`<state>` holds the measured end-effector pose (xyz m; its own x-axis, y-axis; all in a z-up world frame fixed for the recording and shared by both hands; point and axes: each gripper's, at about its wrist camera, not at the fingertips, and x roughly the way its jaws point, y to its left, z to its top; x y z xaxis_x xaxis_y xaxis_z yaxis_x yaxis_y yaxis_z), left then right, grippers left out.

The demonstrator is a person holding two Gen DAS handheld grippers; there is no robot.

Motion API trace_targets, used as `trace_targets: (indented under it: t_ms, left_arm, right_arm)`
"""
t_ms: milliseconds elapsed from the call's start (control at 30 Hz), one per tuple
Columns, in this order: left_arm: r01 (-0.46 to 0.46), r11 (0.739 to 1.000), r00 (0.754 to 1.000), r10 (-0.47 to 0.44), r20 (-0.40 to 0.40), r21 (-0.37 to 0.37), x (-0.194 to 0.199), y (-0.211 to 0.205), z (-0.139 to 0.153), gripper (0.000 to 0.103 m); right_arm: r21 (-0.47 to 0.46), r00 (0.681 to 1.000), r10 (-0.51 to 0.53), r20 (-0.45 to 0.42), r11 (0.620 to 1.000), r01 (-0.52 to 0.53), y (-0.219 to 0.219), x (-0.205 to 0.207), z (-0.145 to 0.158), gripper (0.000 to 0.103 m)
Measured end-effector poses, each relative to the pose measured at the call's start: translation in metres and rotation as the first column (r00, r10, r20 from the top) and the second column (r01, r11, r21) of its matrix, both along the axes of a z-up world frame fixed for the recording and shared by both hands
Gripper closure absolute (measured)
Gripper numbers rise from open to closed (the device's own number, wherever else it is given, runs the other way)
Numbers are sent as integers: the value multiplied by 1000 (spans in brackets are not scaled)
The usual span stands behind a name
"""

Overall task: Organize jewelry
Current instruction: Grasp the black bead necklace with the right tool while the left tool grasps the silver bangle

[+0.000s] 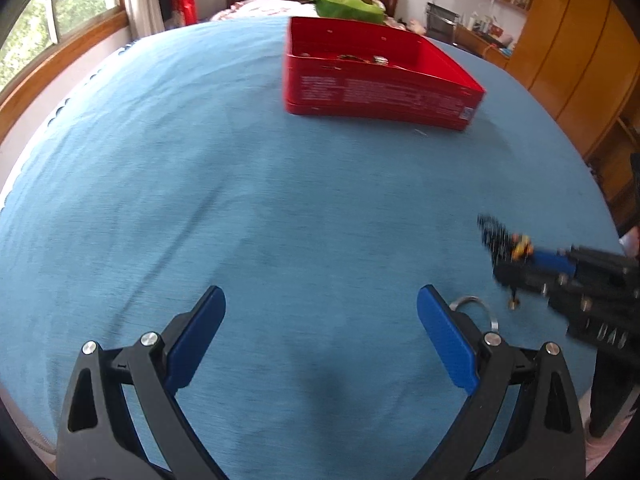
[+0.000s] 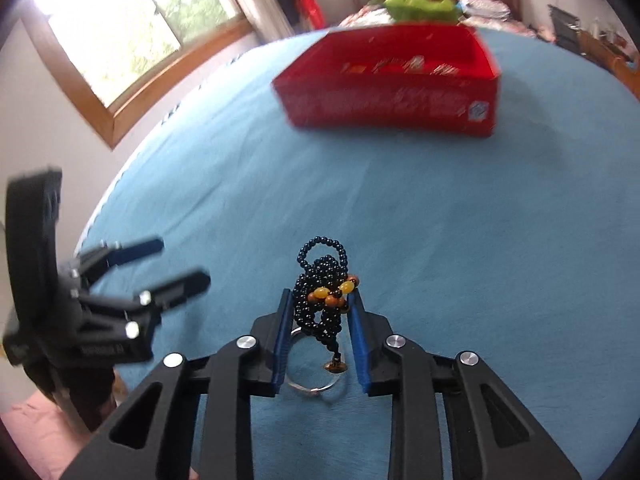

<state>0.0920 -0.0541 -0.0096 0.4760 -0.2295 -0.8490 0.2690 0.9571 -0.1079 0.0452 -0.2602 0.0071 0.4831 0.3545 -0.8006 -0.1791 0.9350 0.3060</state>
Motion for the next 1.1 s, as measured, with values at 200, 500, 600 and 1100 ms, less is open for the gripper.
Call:
trace_targets:
  t_ms: [200,500,600,1100]
  left_arm:
    - [104,995,994,-104,-35,-13,-11,-40,-4,7]
    - [175,983,981,-170,-98,47,-17,-94,-32,7]
    - [171,983,979,-163,-120,63,-15,-102,-40,8]
    - [216,975,964,-204,-172,56,-6,-113,-38,54]
  right_arm:
    - [-7,995,-99,8,995,99,-41,-6,9,76]
    - [-12,985,-171,-10,985,170,-83,-17,0,76]
    - [-3,986,-169,-15,986,169,-84,-14,-4,76]
    - [43,987,-158,-17,986,158,-93,-14,-9,76]
